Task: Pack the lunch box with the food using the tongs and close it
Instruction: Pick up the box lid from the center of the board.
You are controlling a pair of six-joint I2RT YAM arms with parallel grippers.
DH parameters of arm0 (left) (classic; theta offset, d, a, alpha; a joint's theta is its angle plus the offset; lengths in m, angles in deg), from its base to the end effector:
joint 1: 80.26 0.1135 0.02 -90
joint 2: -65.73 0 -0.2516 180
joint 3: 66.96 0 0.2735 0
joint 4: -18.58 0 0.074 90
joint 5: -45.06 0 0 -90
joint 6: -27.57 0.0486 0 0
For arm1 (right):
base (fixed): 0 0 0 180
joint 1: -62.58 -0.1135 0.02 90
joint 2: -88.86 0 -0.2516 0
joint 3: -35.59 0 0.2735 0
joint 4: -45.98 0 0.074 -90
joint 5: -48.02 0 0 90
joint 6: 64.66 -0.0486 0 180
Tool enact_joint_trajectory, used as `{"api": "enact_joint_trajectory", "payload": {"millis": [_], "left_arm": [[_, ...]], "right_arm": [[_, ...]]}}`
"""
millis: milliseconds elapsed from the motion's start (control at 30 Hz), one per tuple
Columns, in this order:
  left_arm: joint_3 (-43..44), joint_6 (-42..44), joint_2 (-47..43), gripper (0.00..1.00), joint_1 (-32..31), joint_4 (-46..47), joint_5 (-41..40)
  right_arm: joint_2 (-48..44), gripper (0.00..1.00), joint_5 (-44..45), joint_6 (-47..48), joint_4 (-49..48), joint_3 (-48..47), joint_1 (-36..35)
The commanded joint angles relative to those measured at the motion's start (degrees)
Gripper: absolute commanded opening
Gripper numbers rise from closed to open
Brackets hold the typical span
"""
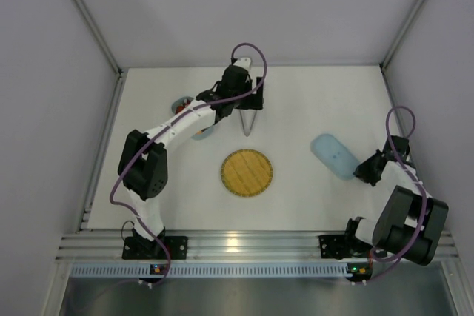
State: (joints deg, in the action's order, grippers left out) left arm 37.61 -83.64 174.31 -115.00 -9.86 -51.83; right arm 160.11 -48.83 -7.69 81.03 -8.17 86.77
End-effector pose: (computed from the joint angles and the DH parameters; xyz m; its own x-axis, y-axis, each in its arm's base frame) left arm 0.3946 -0.2665 0.2673 -0.5856 -0.0310 -0.8100 0.2903 0.9250 -0.2453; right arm 0.2196 -0.0923 0.1170 -0.4842 0.8108 -0.3289 0.7402 0.5800 0.3401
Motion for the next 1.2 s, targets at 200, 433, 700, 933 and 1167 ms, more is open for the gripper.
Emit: {"api": "enact_joint_trajectory", "payload": {"millis": [200, 433, 700, 933, 1167], "left_arm": [[-0.05, -1.02, -6.0, 0.89, -4.37, -1.37, 4.16], [-2.86, -6.29, -6.88, 0.89, -4.72, 0.82, 14.8], [-1.9, -6.74, -6.53, 0.88, -5.25, -2.15, 12.97], [-1.98, -6.65, -8.2, 0.88, -5.25, -4.8, 11.11], [-5.84, -7.88, -11.27, 0.88, -5.25, -4.36, 11.2]], "right_arm": [[-5.76, 0.0, -5.97, -0.1, -2.07, -0.28, -0.54], [-6.73, 0.0, -9.4, -0.45, -3.03, -0.46, -0.81], [-9.36, 0.0, -12.48, -0.36, -3.92, -2.39, -3.35], [-10.16, 0.0, -14.15, -1.32, -5.66, -3.8, -7.39], [-9.11, 0.0, -13.8, -5.72, -8.66, -3.98, -10.21]]}}
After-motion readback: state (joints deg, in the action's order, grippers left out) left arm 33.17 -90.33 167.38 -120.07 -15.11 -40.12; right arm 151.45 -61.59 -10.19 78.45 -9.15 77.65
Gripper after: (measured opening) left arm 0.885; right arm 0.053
